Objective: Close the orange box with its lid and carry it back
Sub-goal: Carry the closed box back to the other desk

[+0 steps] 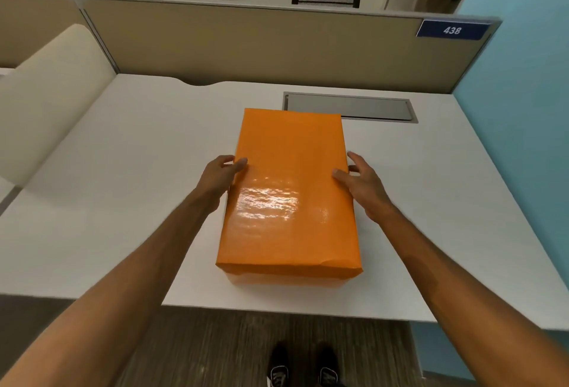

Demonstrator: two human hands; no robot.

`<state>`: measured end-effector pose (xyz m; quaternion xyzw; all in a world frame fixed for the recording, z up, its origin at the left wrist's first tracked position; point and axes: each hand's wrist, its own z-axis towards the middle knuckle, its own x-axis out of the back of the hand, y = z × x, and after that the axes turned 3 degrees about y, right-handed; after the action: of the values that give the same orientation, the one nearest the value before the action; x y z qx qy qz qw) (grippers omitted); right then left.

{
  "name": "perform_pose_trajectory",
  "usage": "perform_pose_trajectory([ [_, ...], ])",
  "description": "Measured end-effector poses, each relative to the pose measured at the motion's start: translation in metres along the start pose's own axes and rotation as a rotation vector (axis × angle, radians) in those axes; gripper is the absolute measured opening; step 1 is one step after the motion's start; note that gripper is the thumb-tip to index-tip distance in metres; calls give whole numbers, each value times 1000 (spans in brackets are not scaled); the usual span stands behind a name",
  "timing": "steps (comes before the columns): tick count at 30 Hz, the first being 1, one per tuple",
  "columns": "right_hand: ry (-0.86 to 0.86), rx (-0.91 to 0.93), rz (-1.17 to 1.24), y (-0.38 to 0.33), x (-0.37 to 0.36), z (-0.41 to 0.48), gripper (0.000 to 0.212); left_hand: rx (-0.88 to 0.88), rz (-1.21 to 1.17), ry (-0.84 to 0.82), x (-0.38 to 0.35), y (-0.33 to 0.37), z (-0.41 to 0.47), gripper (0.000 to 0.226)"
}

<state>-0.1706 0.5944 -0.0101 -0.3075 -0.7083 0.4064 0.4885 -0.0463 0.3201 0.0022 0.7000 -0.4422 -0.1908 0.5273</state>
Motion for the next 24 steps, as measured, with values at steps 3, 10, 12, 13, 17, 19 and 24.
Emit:
perform_pose_trajectory([
  [3,5,111,-136,-15,-4,24,71,-6,-3,35,-5,18,28,63],
  [10,-49,159,-376,-17,-13,65,77,-34,34,58,-7,30,61,55],
  [12,-29,168,-381,-11,-16,68,77,-38,19,66,-8,24,64,52],
  [13,-20,167,-379,-9,-17,70,77,-39,9,66,-9,22,65,51],
  [17,19,177,-386,-1,-22,76,77,11,-42,59,-14,18,72,48],
  [19,26,177,-388,-1,-23,77,76,51,-60,55,-16,19,74,49],
  [24,-7,167,-456,-4,-22,76,75,73,-55,85,-18,23,71,52],
])
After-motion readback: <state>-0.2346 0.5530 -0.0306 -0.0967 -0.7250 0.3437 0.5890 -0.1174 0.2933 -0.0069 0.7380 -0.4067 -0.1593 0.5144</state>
